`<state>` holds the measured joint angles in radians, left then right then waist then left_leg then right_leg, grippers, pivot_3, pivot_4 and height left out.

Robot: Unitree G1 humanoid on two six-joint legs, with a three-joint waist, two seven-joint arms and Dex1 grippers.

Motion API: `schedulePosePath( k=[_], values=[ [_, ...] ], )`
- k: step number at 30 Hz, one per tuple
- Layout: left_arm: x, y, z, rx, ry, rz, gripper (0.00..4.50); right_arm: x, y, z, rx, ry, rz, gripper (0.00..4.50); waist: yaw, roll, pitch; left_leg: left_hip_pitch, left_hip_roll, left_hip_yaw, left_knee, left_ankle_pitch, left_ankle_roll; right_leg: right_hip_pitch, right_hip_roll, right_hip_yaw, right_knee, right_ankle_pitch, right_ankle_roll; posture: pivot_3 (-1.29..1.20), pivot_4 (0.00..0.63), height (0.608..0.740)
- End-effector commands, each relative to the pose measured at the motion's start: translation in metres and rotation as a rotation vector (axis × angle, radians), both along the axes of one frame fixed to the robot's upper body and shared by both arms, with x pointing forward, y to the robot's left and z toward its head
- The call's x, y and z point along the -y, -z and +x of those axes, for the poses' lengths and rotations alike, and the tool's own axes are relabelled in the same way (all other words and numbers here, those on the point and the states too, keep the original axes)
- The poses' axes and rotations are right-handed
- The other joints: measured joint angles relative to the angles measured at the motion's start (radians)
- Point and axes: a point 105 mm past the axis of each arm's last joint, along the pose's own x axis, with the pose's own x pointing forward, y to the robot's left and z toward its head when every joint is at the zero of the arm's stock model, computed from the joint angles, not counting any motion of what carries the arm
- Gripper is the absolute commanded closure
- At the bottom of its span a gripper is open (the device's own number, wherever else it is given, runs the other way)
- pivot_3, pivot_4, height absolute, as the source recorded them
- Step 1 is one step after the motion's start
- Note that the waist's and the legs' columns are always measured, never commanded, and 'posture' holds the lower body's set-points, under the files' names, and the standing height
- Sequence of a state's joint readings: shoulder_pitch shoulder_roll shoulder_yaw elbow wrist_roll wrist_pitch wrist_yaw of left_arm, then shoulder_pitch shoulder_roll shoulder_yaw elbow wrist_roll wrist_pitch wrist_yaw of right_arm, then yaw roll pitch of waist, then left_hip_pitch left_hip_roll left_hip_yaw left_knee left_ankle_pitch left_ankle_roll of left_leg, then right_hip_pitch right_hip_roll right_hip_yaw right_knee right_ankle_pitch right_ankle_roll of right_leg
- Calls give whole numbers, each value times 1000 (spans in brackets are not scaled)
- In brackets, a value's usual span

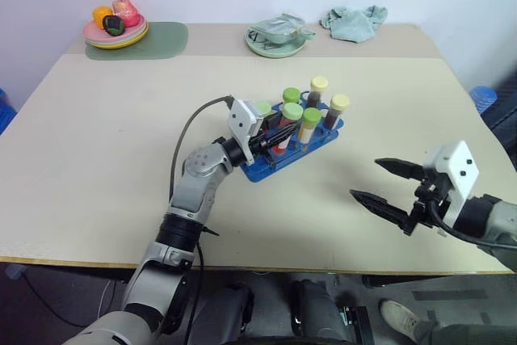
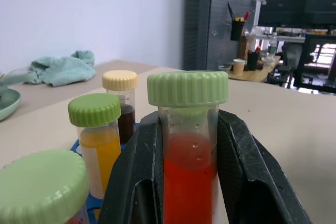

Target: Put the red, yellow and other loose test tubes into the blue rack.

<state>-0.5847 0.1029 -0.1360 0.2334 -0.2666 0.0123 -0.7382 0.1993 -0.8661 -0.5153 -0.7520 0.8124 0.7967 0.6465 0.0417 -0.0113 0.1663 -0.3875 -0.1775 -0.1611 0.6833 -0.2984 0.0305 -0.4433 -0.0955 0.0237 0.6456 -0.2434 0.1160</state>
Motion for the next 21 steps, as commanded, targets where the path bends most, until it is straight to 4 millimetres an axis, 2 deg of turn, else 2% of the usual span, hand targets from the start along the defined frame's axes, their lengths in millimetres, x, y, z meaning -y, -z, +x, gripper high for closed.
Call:
schedulePosePath(
  k=[1,3,9,12,16,19,21],
  values=[
    [-1,1,-2,10,-3,10,3740,-3,-10,-5,58,-12,3,180,-1,0,0,0,0,0,0,0,0,0,0,0,0,0,0,0,150,740],
    [-1,3,-1,5,-6,17,3740,-3,-10,-4,59,-11,4,180,-1,0,0,1,0,0,0,0,0,0,0,0,1,0,0,0,150,740],
    [-4,-3,-5,13,0,-7,812,-5,-10,-1,69,-19,10,180,-1,0,0,1,0,0,0,0,0,1,0,0,0,0,0,0,150,740],
    [-8,-5,-9,44,-3,22,812,-5,-10,0,70,-26,11,180,-1,0,0,1,0,0,0,0,0,0,0,0,0,0,0,0,150,740],
    [-28,-7,-14,79,-54,80,812,-7,-9,3,69,-40,16,180,-2,0,0,1,0,0,0,0,0,0,0,0,0,0,0,0,150,740],
    [-52,-5,-30,48,-16,67,812,-6,-7,7,66,-46,24,180,-3,1,-1,2,0,1,-1,0,0,0,0,1,1,0,0,0,150,740],
    [-81,1,-39,-3,-30,42,812,-5,-5,10,65,-43,33,180,-5,1,-1,2,0,0,-1,0,0,0,0,1,1,0,0,0,150,740]
  ],
)
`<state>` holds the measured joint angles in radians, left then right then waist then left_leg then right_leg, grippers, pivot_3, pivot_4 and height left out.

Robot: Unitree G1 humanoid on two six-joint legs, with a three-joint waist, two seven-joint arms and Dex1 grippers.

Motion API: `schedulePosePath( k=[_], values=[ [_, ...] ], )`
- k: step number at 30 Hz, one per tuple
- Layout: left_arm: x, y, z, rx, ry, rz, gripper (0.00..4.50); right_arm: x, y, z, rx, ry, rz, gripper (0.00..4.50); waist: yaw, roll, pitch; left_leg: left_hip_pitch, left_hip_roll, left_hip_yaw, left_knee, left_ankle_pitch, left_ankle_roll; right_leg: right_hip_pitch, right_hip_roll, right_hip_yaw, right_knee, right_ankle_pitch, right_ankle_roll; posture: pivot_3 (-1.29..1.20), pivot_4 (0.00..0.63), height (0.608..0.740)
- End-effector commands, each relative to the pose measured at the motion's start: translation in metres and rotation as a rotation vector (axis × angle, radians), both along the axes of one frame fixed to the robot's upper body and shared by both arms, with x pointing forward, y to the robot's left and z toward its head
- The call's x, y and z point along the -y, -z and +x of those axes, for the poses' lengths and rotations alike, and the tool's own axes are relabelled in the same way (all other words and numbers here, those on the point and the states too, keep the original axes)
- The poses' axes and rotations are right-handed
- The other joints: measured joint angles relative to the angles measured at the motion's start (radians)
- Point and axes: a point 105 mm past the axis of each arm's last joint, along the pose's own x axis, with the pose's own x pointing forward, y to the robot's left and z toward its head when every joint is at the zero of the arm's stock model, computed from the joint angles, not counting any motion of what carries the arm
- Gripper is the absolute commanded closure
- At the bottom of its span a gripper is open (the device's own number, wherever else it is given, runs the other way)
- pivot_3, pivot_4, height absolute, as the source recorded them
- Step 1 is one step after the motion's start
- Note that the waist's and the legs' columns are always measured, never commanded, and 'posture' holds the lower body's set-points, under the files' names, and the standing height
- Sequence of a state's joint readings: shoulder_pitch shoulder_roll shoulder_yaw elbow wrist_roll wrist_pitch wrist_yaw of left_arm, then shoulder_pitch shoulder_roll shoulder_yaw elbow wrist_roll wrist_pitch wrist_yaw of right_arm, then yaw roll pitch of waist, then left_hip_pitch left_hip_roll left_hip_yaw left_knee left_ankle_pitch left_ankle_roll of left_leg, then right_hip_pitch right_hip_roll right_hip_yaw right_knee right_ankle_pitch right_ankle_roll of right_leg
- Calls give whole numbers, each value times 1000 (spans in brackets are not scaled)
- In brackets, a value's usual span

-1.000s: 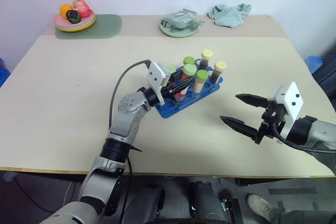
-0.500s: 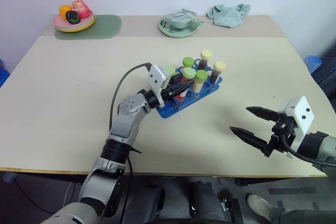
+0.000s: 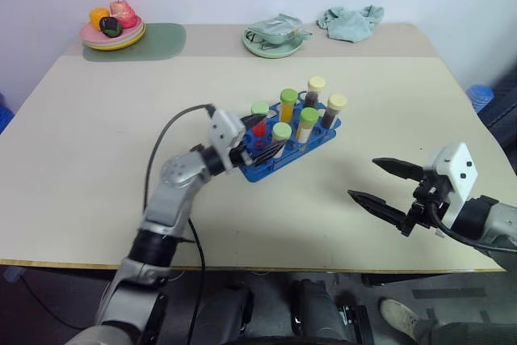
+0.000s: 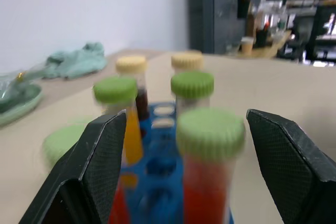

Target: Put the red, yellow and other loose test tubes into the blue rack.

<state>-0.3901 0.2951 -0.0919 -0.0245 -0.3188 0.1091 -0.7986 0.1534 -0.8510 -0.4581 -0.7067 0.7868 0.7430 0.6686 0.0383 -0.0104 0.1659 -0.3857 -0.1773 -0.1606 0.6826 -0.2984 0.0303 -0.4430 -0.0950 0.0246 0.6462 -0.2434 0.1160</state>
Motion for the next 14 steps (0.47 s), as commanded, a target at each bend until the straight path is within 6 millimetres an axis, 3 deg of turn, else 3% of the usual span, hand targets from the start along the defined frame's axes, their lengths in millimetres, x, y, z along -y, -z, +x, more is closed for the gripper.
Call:
schedulePosePath(
  k=[1,4,6,11,14],
  values=[
    [-43,-7,-17,-24,-9,-40,812,1,-3,3,35,-3,10,180,-2,0,0,0,0,0,0,0,0,0,0,0,0,0,0,0,150,740],
    [-92,13,-37,-133,-3,77,812,9,3,5,26,21,2,180,0,1,0,1,1,0,-2,0,0,0,1,0,0,0,0,0,150,740],
    [-119,14,-44,-171,-63,104,812,14,5,5,19,37,-2,180,2,1,0,1,1,0,-2,0,0,0,1,0,-1,0,0,0,150,740],
    [-139,4,-55,-183,-94,148,812,32,7,2,10,77,-29,180,16,1,0,1,0,0,-1,-1,1,3,0,0,-4,0,0,0,150,740],
    [-143,10,-61,-237,-89,196,812,39,9,-1,1,86,-41,180,14,1,0,1,1,0,-2,-1,2,3,0,0,-4,0,0,0,150,740]
  ],
)
